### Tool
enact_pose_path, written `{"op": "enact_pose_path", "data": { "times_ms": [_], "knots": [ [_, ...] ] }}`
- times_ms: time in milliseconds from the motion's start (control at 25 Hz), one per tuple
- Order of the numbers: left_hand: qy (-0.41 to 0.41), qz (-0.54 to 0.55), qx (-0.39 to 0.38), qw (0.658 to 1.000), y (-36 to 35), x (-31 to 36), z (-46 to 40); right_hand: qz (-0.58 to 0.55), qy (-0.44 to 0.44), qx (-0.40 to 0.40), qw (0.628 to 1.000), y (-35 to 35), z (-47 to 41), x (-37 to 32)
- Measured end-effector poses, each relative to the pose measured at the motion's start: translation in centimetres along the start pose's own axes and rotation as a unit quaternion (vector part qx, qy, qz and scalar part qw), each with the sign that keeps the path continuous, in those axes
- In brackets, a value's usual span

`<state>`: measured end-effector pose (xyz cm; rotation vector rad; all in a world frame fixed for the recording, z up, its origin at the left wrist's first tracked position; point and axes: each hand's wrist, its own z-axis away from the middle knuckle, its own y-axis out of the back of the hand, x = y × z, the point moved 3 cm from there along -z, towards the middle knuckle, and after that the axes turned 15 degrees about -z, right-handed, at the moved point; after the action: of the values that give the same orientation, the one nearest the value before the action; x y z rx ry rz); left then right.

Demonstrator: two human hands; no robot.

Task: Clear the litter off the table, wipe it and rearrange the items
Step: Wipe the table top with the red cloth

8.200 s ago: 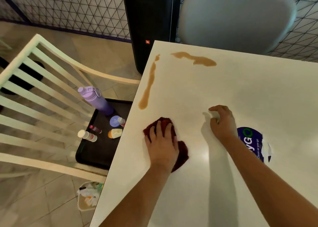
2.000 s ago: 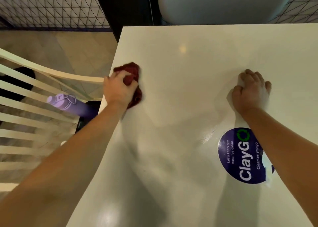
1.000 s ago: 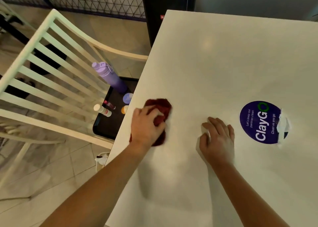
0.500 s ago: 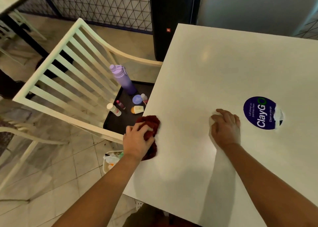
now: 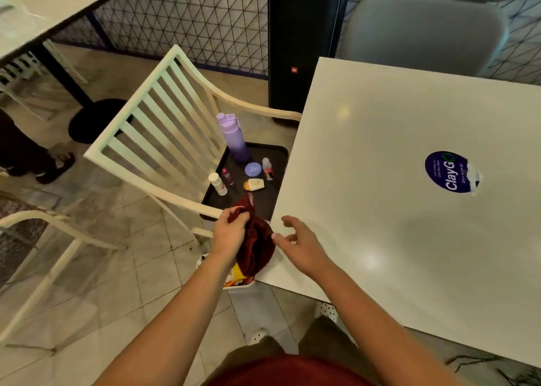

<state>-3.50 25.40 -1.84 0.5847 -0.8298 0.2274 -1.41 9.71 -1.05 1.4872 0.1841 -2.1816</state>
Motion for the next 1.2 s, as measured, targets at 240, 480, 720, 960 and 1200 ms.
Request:
{"op": "enact_pose_path", "data": {
  "times_ms": [240,480,720,960,1200],
  "knots": [
    [0.059,0.162,-0.036,0.984,2.7,-1.0,1.7,-0.035,0.037,-0.037,0.998,-5.8,4.1,-3.3],
    [0.04,0.217,-0.081,0.972,2.6,-0.1,2.6,-0.02,0.086,0.055,0.995,-5.0,3.3,-4.8],
    [0.039,0.315,-0.095,0.944,3.6,0.3,3.0,-0.016,0.121,0.042,0.992,-4.2,1.5,-5.2],
    [0.067,0.314,-0.13,0.938,8.6,-2.3,-2.1,-0.048,0.125,0.008,0.991,-8.5,-1.4,-7.6],
    [0.094,0.271,-0.234,0.929,14.9,-4.9,-8.0,-0.038,0.063,0.02,0.997,-14.3,-5.3,-8.1]
  ]
}}
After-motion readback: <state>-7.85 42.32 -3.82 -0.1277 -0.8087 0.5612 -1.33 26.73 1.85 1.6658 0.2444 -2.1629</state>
